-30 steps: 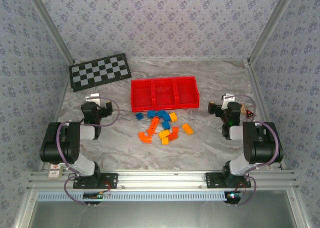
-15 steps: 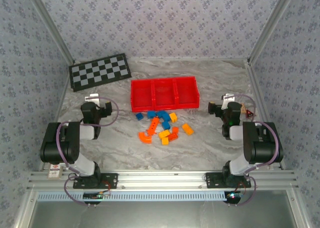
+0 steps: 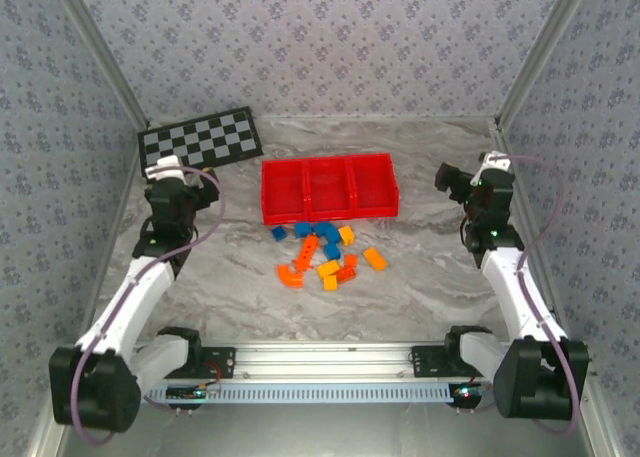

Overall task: Sort the legos into containers by color
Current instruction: Pick up the lego from the center of the table.

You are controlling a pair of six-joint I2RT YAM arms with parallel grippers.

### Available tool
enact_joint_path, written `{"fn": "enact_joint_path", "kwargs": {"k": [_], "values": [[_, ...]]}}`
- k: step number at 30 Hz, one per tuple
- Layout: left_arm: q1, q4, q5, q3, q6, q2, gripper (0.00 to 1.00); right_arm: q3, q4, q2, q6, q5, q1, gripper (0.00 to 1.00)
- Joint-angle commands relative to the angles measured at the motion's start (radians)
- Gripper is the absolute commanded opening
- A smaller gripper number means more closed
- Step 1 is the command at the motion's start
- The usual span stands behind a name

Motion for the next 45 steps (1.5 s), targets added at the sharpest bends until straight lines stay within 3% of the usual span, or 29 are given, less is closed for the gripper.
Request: {"fn": "enact_joint_path", "kwargs": {"k": [1, 4, 8, 13, 22, 25, 27, 32, 35, 45], "values": [[-0.011, -0.445, 0.059, 0.077, -0.156, -0.052, 1.00, 0.067, -0.421, 0.022, 0.052, -0.250, 0.036, 1.00], [-0.023, -0.617, 0.177, 0.101, -0.196, -0.098, 1.00, 0.116, -0.566, 0.067, 0.024, -0.312, 0.117, 1.00], [-0.032, -0.755, 0.308, 0.071, -0.241, -0.156, 1.00, 0.124, -0.662, 0.141, 0.046, -0.280, 0.279, 1.00], [-0.036, -0.846, 0.362, 0.068, -0.259, -0.248, 1.00, 0.166, -0.742, 0.263, 0.035, -0.145, 0.449, 1.00], [-0.036, -0.911, 0.417, 0.143, -0.189, -0.330, 1.00, 0.203, -0.785, 0.440, -0.051, -0.083, 0.588, 0.93], [-0.036, -0.909, 0.446, 0.132, -0.177, -0.345, 1.00, 0.217, -0.784, 0.485, -0.071, -0.072, 0.601, 0.89], [-0.037, -0.904, 0.453, 0.111, -0.180, -0.355, 1.00, 0.230, -0.771, 0.518, -0.092, -0.077, 0.603, 0.81], [-0.040, -0.928, 0.386, 0.124, -0.168, -0.358, 1.00, 0.277, -0.776, 0.594, -0.126, -0.002, 0.617, 0.80], [-0.040, -0.922, 0.396, 0.118, -0.167, -0.359, 1.00, 0.305, -0.786, 0.627, -0.155, 0.002, 0.624, 0.74], [-0.040, -0.908, 0.402, 0.112, -0.154, -0.360, 1.00, 0.328, -0.788, 0.674, -0.188, 0.044, 0.648, 0.67]]}}
